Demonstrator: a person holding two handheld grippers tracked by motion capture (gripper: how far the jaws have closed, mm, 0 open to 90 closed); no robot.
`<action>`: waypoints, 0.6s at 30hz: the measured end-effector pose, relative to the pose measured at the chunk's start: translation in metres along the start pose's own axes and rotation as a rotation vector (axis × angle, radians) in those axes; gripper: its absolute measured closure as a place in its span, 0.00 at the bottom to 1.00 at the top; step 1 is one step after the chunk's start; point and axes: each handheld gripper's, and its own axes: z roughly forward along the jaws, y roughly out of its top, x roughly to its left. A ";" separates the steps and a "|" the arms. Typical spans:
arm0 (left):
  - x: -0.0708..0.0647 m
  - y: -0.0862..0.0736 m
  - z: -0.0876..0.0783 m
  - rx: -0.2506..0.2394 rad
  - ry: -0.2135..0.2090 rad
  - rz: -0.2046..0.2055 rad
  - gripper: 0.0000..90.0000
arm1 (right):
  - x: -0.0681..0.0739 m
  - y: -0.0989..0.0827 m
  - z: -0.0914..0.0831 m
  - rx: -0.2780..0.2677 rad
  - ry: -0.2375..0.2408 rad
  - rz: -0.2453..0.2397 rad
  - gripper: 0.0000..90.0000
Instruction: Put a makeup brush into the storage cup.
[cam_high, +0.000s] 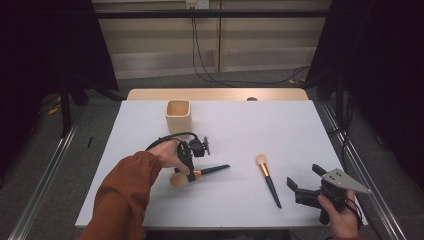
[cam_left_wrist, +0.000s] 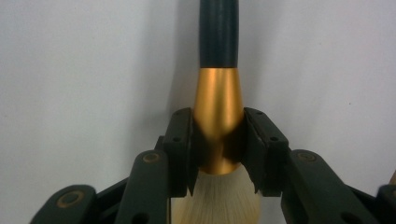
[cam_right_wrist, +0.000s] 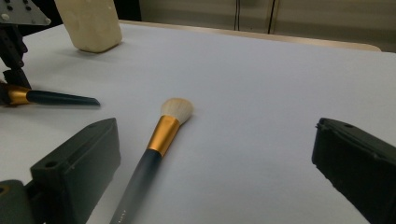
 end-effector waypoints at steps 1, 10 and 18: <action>0.000 0.001 0.000 0.004 -0.005 -0.001 0.71 | 0.000 0.000 0.000 0.001 -0.001 0.000 0.01; -0.007 -0.003 0.000 -0.025 0.047 0.003 0.72 | 0.001 0.001 0.001 0.004 0.003 -0.003 0.01; -0.002 -0.014 -0.003 -0.116 0.043 -0.042 0.72 | -0.001 0.000 0.001 0.002 -0.003 0.002 0.01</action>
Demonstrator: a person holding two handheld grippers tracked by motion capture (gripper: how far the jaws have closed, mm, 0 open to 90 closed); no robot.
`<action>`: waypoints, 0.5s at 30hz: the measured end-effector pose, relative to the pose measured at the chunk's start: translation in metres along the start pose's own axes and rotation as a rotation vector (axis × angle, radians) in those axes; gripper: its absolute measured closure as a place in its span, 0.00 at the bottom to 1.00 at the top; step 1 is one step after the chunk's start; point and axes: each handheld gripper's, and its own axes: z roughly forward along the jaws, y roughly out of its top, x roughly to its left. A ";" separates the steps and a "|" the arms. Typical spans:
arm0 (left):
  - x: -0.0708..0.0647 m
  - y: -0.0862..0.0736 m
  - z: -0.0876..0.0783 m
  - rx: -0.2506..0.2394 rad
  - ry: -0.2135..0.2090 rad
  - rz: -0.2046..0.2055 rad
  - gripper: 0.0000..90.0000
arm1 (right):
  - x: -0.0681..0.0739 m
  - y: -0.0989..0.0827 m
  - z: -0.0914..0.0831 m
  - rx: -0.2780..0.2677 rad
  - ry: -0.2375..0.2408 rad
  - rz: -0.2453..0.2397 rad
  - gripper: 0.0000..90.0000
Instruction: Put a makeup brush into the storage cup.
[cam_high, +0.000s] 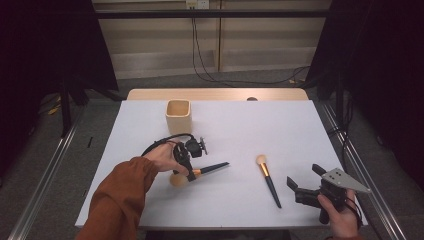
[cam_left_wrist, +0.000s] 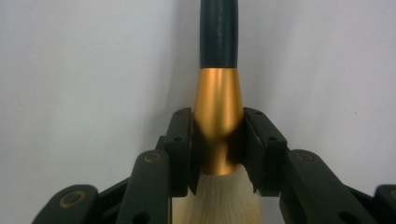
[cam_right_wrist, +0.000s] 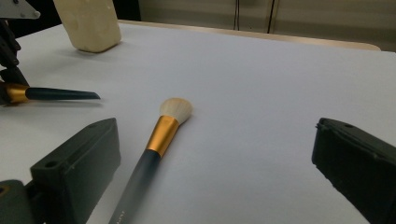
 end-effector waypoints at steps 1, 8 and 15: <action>0.001 0.000 -0.002 -0.002 0.002 -0.002 0.72 | 0.000 0.000 0.000 0.000 0.000 -0.001 0.01; 0.005 -0.006 -0.015 -0.131 -0.021 -0.049 0.72 | 0.000 0.000 -0.001 -0.004 -0.002 0.003 0.01; 0.010 -0.019 -0.030 -0.271 -0.038 -0.085 0.72 | 0.000 0.000 -0.001 -0.004 -0.002 0.003 0.01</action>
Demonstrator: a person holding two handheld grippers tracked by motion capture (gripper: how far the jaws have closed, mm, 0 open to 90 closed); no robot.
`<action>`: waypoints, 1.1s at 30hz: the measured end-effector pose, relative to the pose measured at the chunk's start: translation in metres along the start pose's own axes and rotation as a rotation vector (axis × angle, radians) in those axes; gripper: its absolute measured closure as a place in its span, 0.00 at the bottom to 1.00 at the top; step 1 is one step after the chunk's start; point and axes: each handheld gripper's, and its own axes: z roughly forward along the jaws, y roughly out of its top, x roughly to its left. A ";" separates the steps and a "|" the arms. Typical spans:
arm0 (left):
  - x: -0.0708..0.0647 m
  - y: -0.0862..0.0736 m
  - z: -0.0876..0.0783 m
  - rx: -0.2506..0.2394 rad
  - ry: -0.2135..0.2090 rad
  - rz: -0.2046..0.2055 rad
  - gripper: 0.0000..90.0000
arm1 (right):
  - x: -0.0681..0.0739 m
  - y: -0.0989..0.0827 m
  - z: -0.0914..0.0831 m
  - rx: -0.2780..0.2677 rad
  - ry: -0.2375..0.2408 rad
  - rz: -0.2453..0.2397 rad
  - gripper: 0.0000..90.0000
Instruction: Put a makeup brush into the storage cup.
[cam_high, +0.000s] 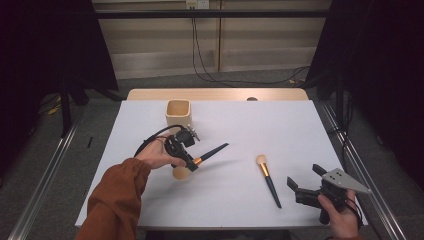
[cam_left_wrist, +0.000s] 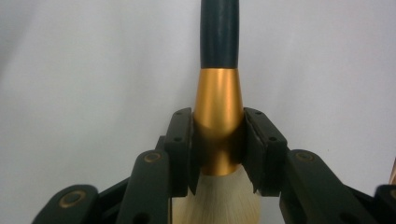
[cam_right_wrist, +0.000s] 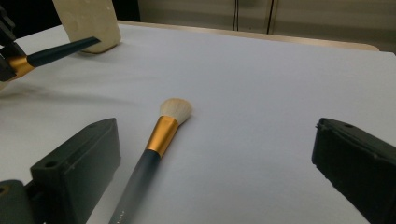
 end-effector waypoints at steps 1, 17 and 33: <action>0.000 -0.002 -0.003 -0.028 0.012 0.001 0.72 | 0.000 0.000 0.000 0.000 -0.001 0.001 0.01; 0.005 -0.026 -0.018 -0.309 0.004 -0.090 0.72 | 0.000 0.000 0.000 -0.002 -0.001 0.001 0.01; -0.015 -0.052 -0.026 -0.522 0.130 -0.116 0.72 | 0.000 0.001 0.000 -0.008 0.006 0.003 0.01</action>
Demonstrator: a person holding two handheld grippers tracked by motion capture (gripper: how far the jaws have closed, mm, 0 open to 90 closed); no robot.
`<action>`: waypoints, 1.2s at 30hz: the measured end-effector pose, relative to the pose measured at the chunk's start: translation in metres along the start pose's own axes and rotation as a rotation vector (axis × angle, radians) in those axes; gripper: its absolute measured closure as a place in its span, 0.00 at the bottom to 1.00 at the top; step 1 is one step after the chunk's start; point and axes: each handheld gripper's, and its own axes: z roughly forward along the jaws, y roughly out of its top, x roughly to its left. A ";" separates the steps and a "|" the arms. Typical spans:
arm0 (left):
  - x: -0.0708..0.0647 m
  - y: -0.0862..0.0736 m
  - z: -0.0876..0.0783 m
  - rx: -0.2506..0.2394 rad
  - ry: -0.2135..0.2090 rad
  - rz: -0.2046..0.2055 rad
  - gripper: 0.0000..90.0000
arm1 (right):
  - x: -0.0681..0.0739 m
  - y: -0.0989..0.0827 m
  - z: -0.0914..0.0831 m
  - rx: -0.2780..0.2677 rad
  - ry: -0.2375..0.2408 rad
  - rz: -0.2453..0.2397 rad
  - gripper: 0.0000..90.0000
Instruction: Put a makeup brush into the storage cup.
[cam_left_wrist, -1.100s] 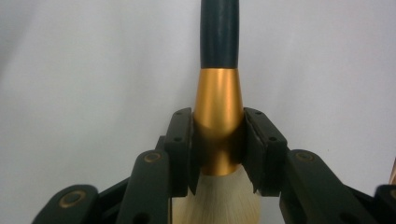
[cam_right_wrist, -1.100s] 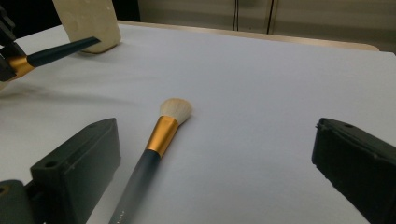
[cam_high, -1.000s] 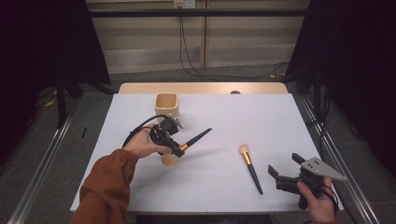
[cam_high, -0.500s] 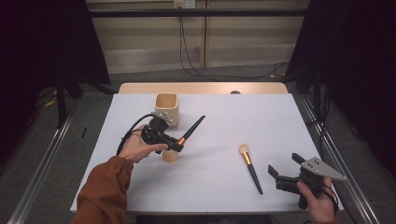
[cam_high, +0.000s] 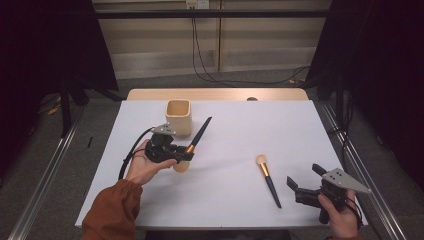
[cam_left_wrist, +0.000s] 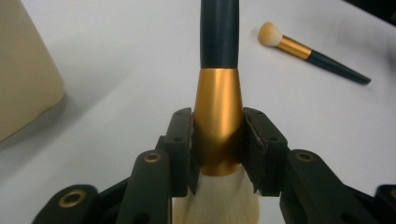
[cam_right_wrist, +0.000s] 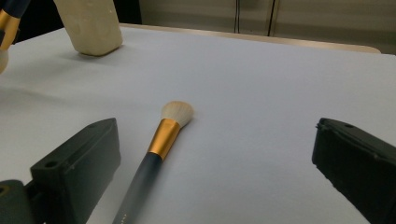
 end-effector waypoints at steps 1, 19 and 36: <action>-0.001 -0.001 -0.002 -0.008 -0.003 -0.005 0.72 | 0.000 0.000 0.000 -0.001 0.002 0.000 0.01; -0.027 -0.017 -0.023 -0.091 0.006 -0.005 0.72 | 0.006 0.005 0.005 -0.037 0.064 -0.018 0.00; -0.054 -0.016 -0.017 -0.014 -0.146 0.011 0.72 | 0.029 0.025 0.018 -0.077 0.237 -0.070 0.00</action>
